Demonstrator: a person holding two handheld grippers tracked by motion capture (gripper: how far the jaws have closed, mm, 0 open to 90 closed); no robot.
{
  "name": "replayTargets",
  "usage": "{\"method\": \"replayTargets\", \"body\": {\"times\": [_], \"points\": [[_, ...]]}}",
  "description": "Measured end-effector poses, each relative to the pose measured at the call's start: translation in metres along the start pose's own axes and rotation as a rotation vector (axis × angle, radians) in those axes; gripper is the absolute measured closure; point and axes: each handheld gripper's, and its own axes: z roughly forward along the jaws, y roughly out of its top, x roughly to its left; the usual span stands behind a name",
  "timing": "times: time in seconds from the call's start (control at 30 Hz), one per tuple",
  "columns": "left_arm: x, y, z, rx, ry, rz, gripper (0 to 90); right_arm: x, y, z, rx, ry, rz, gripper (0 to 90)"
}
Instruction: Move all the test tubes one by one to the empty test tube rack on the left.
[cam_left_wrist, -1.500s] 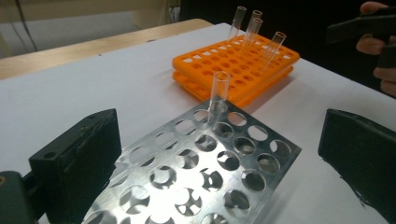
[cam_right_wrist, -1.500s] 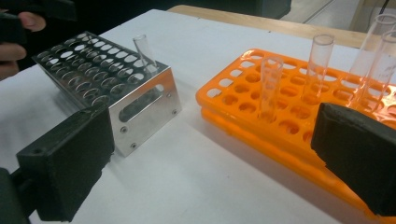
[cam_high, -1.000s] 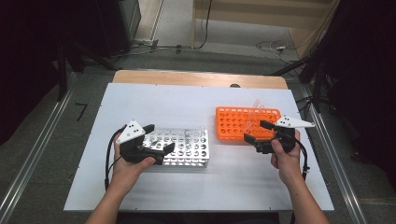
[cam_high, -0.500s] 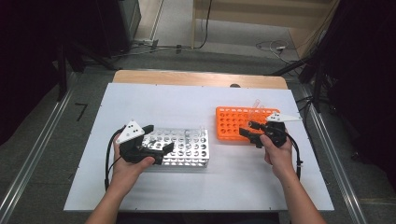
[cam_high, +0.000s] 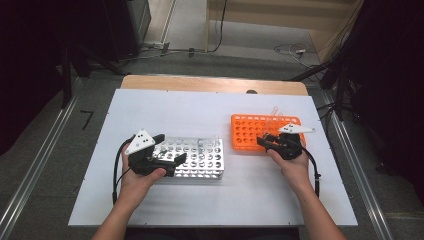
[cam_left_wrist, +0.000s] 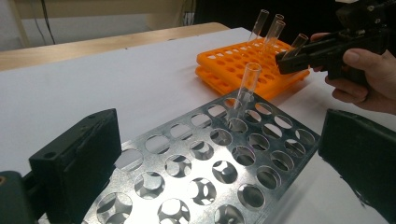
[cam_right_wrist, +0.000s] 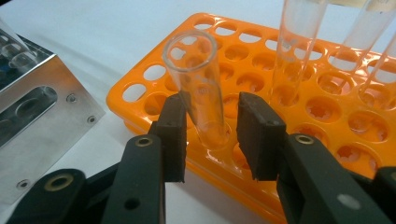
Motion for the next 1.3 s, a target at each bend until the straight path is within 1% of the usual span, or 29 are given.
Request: {"method": "replayTargets", "body": {"times": [0.07, 0.17, 0.2, 0.27, 0.37, 0.43, 0.53, 0.7, 0.9, 1.0, 1.07, 1.17, 1.3], "points": [[-0.001, 0.000, 0.000, 0.003, 0.002, 0.002, 0.0, 0.003, -0.001, 0.001, -0.001, -0.040, -0.004, 61.1], [-0.002, 0.000, 0.000, 0.000, 0.000, 0.004, 0.0, 0.007, -0.005, 0.003, -0.023, -0.074, -0.024, 63.3], [-0.002, 0.000, 0.001, -0.001, -0.003, 0.002, 0.0, 0.007, -0.006, 0.003, -0.030, -0.077, -0.027, 64.6], [-0.002, 0.000, 0.001, 0.003, -0.005, 0.004, 0.0, 0.007, -0.007, 0.003, -0.040, -0.088, -0.017, 67.1], [-0.003, 0.000, 0.001, 0.001, -0.006, 0.003, 0.0, 0.008, -0.009, 0.004, -0.051, -0.081, -0.020, 72.6], [-0.003, 0.000, 0.001, 0.003, -0.009, 0.005, 0.0, 0.010, -0.009, 0.005, -0.055, -0.089, -0.031, 73.0], [-0.004, 0.000, 0.002, 0.005, -0.012, 0.009, 0.0, 0.010, -0.009, 0.005, -0.062, -0.093, -0.024, 73.4], [-0.004, 0.000, 0.002, 0.005, -0.020, 0.004, 0.0, 0.008, -0.007, 0.000, -0.089, -0.079, -0.007, 73.5], [-0.005, 0.001, 0.003, 0.007, -0.026, 0.008, 0.0, 0.007, -0.002, -0.013, -0.128, -0.065, -0.008, 73.5], [-0.006, 0.001, 0.003, 0.008, -0.027, 0.010, 0.0, 0.008, 0.002, -0.020, -0.144, -0.051, -0.001, 73.5], [-0.007, 0.001, 0.002, 0.005, -0.031, 0.009, 0.0, 0.010, 0.004, -0.024, -0.152, -0.045, -0.007, 73.5], [-0.007, 0.003, 0.002, 0.003, -0.036, 0.011, 0.0, 0.017, 0.008, -0.029, -0.162, -0.020, -0.019, 73.5], [-0.009, 0.004, 0.001, -0.002, -0.040, 0.012, 0.0, 0.028, 0.012, -0.032, -0.155, 0.014, -0.047, 73.5]]}}
